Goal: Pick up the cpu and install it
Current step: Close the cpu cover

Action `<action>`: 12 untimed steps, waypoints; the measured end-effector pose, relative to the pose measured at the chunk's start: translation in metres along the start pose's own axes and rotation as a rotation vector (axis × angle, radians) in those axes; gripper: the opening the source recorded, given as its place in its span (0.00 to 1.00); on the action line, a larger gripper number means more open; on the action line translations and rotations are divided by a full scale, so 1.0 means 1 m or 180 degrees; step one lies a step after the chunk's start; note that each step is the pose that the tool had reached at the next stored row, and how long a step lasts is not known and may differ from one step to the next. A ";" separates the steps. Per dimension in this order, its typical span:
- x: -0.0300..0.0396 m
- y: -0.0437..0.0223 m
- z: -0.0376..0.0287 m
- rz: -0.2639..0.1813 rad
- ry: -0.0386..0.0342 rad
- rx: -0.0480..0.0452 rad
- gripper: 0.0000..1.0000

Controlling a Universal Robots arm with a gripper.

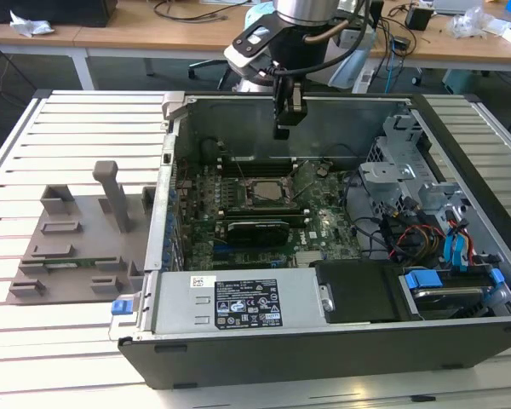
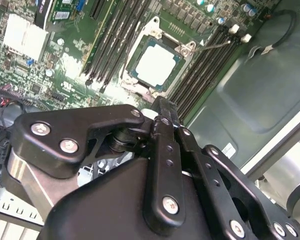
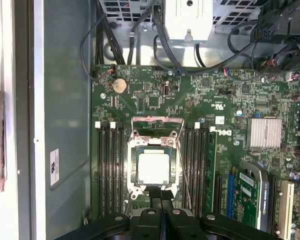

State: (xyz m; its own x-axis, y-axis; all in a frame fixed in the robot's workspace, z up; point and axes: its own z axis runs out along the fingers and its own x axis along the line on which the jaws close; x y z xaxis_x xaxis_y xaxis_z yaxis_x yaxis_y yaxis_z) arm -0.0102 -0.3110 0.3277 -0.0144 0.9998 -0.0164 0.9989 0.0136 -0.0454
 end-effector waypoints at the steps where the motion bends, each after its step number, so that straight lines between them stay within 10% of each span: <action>1: 0.0000 0.0034 0.0000 0.0000 -0.0001 0.0000 0.11; 12: -0.0006 0.0456 -0.0016 0.0001 -0.0024 0.0001 0.11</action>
State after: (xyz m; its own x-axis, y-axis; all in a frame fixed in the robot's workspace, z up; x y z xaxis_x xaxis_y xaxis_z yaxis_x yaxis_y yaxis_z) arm 0.0355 -0.3110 0.3273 -0.0143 0.9996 -0.0239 0.9989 0.0132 -0.0457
